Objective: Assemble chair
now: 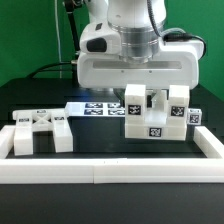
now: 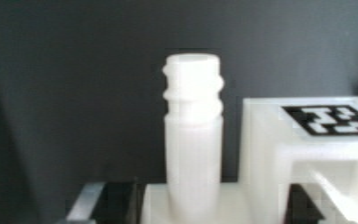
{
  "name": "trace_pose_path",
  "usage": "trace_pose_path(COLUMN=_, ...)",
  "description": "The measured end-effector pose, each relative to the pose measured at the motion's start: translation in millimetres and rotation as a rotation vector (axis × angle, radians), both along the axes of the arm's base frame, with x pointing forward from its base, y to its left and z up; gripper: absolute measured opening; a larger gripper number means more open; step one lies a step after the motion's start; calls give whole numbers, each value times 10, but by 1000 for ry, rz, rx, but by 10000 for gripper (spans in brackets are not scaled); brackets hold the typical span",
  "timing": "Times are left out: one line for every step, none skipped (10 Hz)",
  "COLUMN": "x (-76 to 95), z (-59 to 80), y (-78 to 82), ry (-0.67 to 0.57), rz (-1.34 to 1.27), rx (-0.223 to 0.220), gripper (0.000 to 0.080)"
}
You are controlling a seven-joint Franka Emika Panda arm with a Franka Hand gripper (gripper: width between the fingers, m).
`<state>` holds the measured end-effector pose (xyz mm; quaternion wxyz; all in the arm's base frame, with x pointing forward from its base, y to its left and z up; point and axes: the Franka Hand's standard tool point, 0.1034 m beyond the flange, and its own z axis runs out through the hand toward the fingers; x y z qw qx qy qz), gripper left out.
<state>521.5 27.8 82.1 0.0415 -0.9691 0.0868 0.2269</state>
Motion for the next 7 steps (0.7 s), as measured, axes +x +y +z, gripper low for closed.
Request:
trace_pose_path(x=-11, z=18, y=-14, ry=75, rz=1, rx=0, gripper=333)
trace_pose_path(x=-25, z=-10, y=-42, ry=145, rz=0, rx=7, gripper=333)
trace_pose_path(x=-68, z=-20, y=-66, ry=222, rz=-1, rx=17, gripper=333)
trace_pose_path(x=-100, z=-22, y=-88, ry=287, rz=-2, rx=25, gripper=333)
trace_pose_path(x=-130, z=-34, y=-97, ry=337, rz=-1, rx=30, gripper=333)
trace_pose_path(x=-199, z=-42, y=-96, ry=421, rz=1, rx=42, gripper=333)
trace_pose_path(x=-224, z=-63, y=-102, ry=492, rz=1, rx=47, gripper=333)
